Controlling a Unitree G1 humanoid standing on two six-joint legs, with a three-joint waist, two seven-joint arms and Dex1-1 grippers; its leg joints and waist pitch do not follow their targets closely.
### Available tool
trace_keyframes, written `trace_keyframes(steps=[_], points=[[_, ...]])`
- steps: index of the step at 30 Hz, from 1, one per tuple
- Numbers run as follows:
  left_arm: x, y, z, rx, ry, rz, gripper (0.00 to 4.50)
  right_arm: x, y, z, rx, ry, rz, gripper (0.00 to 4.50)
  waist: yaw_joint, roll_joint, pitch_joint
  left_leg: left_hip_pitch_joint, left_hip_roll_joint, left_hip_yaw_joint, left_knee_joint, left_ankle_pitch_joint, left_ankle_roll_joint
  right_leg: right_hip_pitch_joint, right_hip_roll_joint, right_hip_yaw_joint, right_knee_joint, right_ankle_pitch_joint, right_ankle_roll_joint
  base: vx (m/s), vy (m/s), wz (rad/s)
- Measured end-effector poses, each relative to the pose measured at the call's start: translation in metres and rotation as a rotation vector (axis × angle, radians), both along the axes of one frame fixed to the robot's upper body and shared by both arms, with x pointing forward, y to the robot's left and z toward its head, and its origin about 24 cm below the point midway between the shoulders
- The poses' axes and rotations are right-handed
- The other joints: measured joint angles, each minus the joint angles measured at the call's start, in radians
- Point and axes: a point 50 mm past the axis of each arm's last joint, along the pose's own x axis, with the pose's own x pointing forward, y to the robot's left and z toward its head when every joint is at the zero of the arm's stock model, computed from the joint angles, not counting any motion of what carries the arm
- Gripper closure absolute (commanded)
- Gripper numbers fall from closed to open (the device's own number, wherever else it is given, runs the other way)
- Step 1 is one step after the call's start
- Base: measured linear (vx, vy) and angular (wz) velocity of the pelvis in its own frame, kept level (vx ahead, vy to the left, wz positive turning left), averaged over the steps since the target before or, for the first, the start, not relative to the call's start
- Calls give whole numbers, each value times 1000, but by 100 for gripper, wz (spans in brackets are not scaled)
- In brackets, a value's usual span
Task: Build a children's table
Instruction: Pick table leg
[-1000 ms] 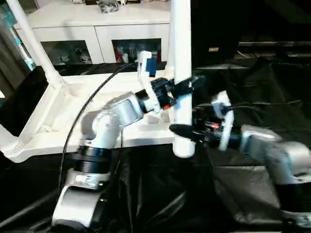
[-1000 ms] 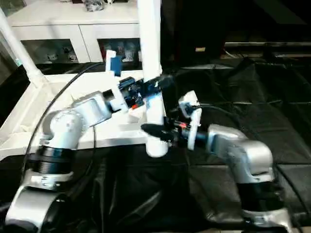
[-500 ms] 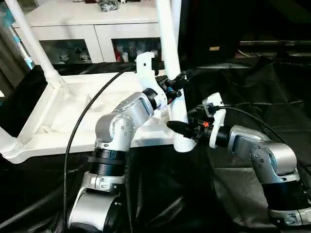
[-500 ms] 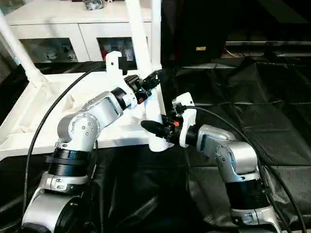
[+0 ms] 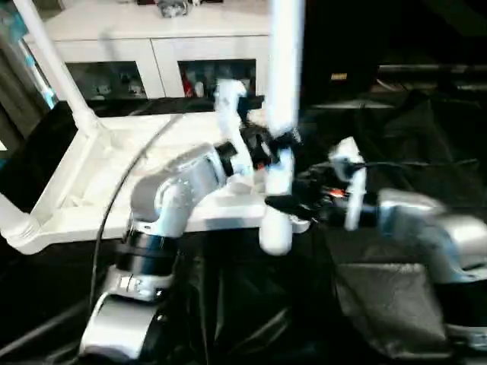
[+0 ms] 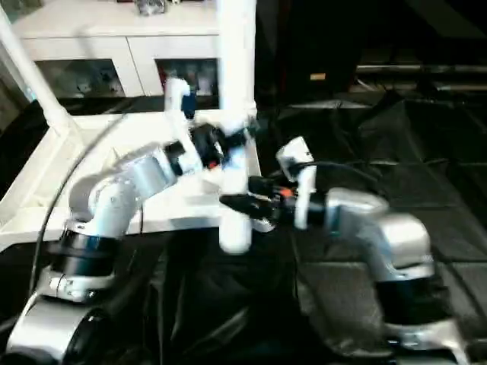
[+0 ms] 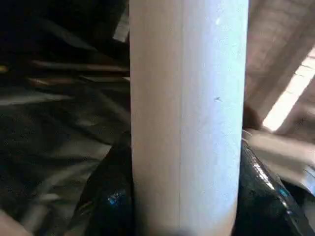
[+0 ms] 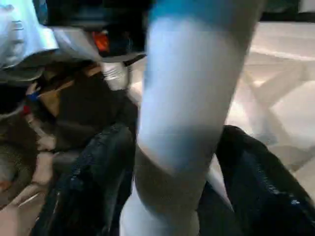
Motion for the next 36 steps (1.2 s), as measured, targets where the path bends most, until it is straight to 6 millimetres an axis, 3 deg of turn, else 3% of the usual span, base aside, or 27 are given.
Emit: trace_keyframes(steps=[10, 36], points=[[-9, 1, 12, -132, -38, -148, 267, -8, -5, -1, -23, 48, 112, 152, -3, 0, 0, 1, 0, 0, 0, 0, 0, 0, 0, 0, 1, 0, -1, 0, 0, 0], [-14, 1, 14, -178, -38, -215, 267, -10, 1, -2, 0, 26, 195, 152, -3, -3, 0, 1, 0, 0, 3, 0, 0, 0, 0, 1, 1, 0, 1, 0, 0, 0]])
